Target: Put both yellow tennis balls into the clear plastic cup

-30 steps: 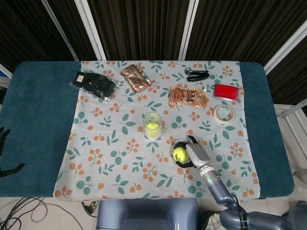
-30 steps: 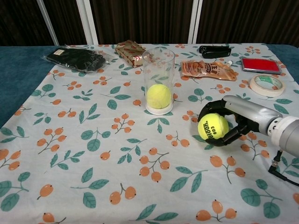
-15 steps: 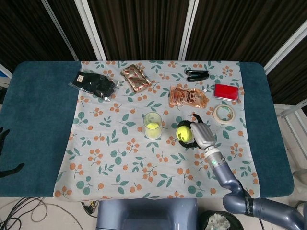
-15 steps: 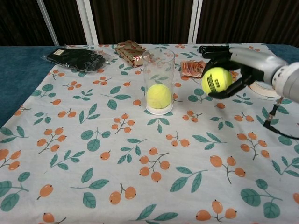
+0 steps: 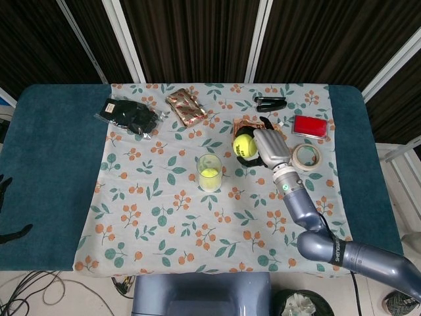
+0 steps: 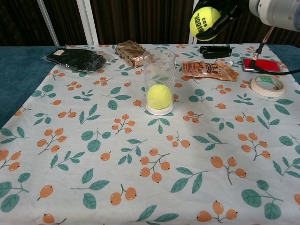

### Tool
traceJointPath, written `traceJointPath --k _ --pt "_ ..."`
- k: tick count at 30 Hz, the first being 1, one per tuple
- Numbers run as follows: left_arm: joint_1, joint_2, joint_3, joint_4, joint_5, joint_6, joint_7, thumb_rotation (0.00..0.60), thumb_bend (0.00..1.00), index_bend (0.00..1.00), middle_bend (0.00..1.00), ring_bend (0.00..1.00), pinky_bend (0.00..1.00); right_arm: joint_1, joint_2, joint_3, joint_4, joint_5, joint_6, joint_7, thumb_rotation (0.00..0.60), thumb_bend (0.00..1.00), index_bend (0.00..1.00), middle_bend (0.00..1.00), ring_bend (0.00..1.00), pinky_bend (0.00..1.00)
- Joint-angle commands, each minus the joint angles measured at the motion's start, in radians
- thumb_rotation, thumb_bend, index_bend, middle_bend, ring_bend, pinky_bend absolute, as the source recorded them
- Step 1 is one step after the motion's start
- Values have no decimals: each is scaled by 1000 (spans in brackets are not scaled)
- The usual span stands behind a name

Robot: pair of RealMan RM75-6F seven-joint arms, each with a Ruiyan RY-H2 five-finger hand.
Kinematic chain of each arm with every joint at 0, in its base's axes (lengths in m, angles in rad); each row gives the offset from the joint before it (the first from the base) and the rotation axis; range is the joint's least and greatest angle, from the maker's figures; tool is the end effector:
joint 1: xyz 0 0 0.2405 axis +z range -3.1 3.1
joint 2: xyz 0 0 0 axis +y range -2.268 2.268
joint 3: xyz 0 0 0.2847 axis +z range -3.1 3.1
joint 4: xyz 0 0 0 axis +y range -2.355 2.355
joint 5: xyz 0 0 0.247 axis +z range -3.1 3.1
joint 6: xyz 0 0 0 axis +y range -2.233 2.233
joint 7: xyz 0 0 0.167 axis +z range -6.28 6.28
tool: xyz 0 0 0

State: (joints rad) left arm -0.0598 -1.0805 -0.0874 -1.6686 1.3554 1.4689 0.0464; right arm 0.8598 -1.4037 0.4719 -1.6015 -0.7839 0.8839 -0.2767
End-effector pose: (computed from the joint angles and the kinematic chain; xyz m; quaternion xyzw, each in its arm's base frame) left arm -0.3661 0.2072 0.1576 -0.5460 -0.4130 -0.3561 0.6360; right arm -0.0809 -0.4661 0.0298 0.6274 -0.4752 0.4729 0.3961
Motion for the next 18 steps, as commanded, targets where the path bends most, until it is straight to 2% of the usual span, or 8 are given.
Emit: traceJointPath --k 1,18 --pt "0 1 -2 3 -4 0 -3 600 13 75 3 0 31 64 -22 8 -21 68 8 -50 600 450 445 418 546 0" --pt "0 2 -3 4 -8 -3 -5 600 13 75 3 0 31 142 -75 -45 -59 148 51 -100 600 450 425 358 493 0"
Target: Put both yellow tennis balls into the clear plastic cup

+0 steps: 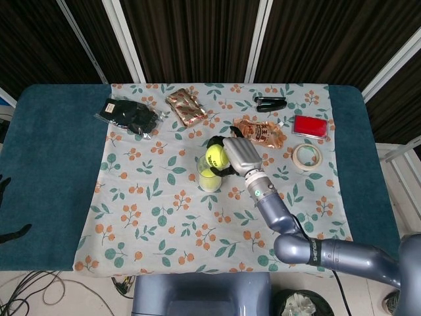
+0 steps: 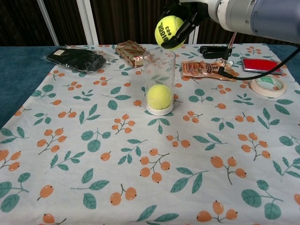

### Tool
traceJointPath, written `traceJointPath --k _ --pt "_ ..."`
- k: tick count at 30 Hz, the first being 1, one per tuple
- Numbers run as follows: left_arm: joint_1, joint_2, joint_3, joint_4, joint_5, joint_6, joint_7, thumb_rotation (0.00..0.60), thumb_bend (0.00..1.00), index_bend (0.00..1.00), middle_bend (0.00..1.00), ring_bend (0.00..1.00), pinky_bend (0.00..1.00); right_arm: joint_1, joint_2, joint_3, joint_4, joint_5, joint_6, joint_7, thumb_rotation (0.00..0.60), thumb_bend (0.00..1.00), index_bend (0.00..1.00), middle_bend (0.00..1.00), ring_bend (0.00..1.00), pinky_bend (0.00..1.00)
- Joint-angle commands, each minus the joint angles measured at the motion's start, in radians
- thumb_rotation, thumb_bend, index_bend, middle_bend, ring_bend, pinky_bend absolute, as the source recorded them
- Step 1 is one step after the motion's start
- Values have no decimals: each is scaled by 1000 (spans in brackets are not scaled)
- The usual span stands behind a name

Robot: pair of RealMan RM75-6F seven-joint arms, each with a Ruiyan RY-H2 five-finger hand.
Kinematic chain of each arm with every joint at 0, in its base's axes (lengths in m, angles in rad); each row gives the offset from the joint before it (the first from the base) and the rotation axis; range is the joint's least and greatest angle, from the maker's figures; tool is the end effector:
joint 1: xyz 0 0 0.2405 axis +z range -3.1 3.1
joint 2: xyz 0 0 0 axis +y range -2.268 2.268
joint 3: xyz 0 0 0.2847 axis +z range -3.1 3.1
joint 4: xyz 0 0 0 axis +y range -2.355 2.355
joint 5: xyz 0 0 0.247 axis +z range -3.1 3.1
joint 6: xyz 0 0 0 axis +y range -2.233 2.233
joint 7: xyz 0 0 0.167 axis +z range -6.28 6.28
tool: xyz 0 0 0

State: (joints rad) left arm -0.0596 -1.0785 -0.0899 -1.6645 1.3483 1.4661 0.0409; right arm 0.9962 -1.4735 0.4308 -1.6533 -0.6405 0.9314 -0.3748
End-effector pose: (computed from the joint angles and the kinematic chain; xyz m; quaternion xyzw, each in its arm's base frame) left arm -0.3682 0.2076 0.1593 -0.5434 -0.4143 -0.3550 0.6380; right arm -0.0264 -0.4469 -0.0114 0.6559 -0.4840 0.4559 0.3574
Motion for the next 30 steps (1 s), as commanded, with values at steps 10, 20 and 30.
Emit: traceJointPath --k 10,20,30 --pt "-1 0 -2 -2 -8 -3 8 600 13 75 3 0 31 31 3 -21 -33 35 -25 13 600 247 170 113 189 0" --pt "1 0 -4 -6 -15 -1 14 600 13 75 3 0 31 38 18 -29 -37 41 -23 35 600 230 115 52 101 0" --pt "3 4 -5 -6 -14 2 8 600 13 75 3 0 31 -86 191 -37 -136 -92 34 127 600 228 115 52 108 0"
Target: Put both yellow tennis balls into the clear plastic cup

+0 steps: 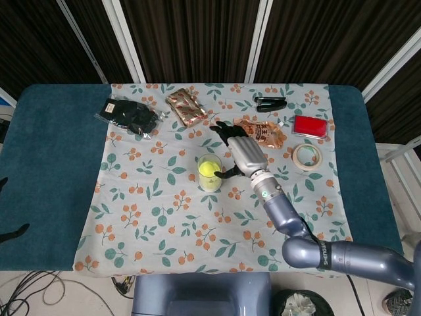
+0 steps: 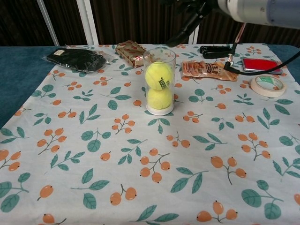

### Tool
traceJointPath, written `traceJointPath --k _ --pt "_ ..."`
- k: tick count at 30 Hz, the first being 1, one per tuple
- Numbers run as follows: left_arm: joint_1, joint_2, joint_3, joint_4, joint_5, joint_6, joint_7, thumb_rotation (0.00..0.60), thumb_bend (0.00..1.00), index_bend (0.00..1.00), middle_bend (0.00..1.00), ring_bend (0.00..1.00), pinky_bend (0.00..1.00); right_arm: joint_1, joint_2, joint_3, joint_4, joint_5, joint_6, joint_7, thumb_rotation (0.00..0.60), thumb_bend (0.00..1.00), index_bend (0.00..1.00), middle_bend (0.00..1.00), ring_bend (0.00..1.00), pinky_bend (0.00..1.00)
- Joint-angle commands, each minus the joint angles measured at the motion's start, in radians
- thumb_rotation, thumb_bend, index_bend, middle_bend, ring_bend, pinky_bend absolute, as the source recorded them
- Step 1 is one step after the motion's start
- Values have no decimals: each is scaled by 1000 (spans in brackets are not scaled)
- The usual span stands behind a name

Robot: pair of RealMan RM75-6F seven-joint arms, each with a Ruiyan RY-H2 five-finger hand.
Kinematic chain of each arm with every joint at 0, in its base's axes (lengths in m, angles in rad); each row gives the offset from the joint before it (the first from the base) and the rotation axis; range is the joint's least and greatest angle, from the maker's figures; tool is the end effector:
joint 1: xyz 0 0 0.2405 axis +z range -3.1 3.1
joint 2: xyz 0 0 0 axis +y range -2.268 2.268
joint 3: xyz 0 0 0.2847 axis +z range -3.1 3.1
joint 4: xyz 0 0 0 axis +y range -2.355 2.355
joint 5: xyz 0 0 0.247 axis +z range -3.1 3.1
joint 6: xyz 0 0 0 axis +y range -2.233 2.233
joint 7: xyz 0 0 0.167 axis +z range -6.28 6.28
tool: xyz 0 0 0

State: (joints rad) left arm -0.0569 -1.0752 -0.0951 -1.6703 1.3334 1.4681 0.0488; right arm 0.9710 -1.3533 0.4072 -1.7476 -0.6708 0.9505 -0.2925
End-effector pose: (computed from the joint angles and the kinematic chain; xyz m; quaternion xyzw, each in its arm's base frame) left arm -0.3693 0.2074 0.1618 -0.5379 -0.4149 -0.3519 0.6439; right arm -0.0363 -0.4413 0.0237 0.6473 -0.4830 0.4704 0.3556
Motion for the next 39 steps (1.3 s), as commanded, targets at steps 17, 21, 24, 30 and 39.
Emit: traceJointPath --k 17,21,24,30,39 --pt "-6 -12 16 4 42 3 14 600 13 74 4 0 11 -535 341 -349 -5 -737 359 330 600 228 116 52 125 0" --pt "-5 -14 17 4 47 5 11 600 13 74 4 0 5 -602 327 -402 70 -813 437 289 600 228 116 52 125 0" --pt "-3 -13 17 5 47 9 11 600 13 74 4 0 5 -651 311 -438 117 -839 477 265 600 228 115 52 125 0" --pt "-1 -14 20 0 56 18 20 600 13 74 4 0 5 -727 290 -466 189 -868 545 265 600 228 115 52 125 0" --pt "-2 -22 29 5 77 20 32 600 13 74 4 0 5 -761 304 -455 190 -903 589 234 600 229 116 52 125 0"
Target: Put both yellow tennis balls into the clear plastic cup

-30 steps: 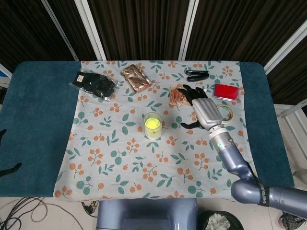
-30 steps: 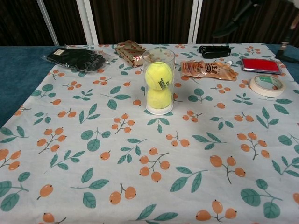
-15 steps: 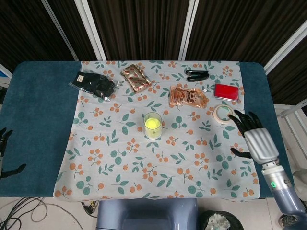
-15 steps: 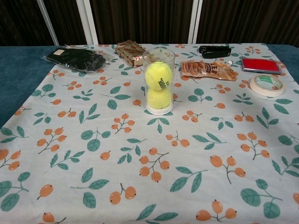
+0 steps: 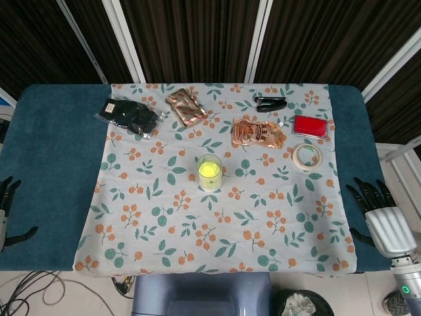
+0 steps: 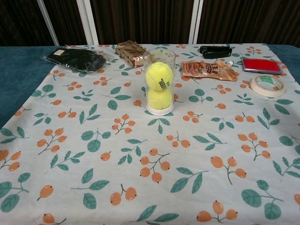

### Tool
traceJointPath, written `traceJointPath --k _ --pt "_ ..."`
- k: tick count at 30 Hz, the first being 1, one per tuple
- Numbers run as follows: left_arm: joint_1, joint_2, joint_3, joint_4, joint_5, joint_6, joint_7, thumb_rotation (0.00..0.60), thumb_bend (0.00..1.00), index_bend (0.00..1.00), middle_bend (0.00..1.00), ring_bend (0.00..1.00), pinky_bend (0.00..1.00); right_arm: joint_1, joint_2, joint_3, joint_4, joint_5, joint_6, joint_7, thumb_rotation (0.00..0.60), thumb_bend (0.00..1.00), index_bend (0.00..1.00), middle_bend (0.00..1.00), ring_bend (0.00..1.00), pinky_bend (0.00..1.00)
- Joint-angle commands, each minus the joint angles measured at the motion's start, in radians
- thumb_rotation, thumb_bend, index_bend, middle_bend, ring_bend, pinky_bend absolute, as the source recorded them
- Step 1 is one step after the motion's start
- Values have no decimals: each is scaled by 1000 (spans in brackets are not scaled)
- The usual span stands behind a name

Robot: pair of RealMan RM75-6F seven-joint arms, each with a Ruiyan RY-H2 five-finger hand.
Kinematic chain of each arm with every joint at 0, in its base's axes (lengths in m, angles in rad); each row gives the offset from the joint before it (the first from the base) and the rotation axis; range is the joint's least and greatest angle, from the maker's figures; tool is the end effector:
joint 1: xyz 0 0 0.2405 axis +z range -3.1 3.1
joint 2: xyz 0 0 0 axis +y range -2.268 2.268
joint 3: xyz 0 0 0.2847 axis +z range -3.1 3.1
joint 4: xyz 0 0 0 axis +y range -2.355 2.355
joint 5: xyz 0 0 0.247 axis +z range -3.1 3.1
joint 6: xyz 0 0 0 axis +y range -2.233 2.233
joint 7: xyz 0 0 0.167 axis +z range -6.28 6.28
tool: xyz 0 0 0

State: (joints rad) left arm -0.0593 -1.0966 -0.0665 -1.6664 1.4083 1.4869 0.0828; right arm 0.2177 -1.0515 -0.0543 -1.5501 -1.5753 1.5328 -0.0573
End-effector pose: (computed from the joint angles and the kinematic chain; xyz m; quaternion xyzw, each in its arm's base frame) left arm -0.3581 0.2029 0.1482 -0.5685 -0.3959 -0.3559 0.6272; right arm -0.3391 -0.2316 0.1566 0.6779 -0.2853 0.3675 0.5692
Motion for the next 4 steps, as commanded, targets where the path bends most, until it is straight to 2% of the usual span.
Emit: traceJointPath --k 1,4 --pt "0 0 1 1 3 1 -3 600 13 74 4 0 5 -11 1 10 -10 6 10 -1 600 229 116 52 125 0" --pt "2 3 2 0 10 6 -12 600 13 74 4 0 5 -20 -4 18 -14 14 10 -2 600 228 115 52 125 0"
